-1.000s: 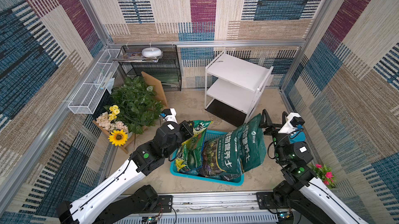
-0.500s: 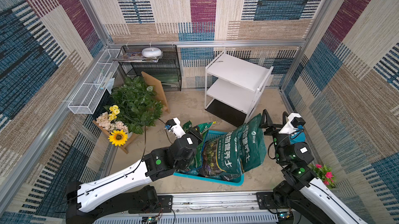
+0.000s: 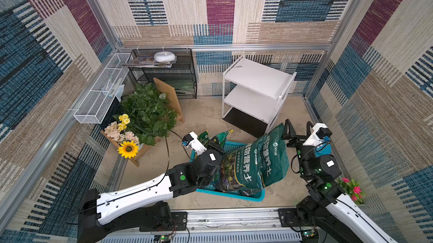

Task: Take down the fertilizer bag from the shelf
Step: Place the fertilizer bag in the storage box.

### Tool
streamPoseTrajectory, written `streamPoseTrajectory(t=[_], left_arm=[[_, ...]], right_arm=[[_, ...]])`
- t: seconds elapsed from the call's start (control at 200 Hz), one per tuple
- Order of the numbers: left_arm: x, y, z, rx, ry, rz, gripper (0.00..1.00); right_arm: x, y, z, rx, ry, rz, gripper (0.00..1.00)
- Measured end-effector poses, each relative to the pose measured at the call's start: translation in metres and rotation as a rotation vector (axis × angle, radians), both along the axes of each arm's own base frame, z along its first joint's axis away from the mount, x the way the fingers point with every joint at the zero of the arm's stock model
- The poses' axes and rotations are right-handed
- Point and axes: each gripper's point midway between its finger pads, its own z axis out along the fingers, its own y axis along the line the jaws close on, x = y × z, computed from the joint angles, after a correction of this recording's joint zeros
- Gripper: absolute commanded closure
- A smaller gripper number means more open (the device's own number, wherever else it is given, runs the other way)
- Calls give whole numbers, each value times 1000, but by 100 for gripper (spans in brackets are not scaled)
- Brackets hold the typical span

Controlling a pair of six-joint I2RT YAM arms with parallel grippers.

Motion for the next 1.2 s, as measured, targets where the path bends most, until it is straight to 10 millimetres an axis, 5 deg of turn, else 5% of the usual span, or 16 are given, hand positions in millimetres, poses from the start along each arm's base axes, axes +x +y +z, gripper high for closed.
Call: streamPoseTrajectory(t=[0.421, 0.626, 0.901, 0.987, 1.052, 1.197], left_arm=[[9, -6, -27, -48, 11, 54, 100], [0, 8, -63, -122, 76, 105, 100], [-11, 26, -70, -185, 67, 145, 100], [-12, 28, -68, -174, 66, 145, 81], [-12, 28, -59, -145, 56, 132, 50], [-12, 20, -7, -99, -23, 74, 15]], right_arm=[[0, 1, -2, 5, 2, 9, 1], [3, 4, -7, 2, 15, 19, 1], [5, 9, -10, 2, 25, 37, 1], [7, 11, -12, -2, 30, 43, 1], [9, 13, -14, -6, 39, 46, 1], [12, 16, -11, -12, 46, 51, 1]])
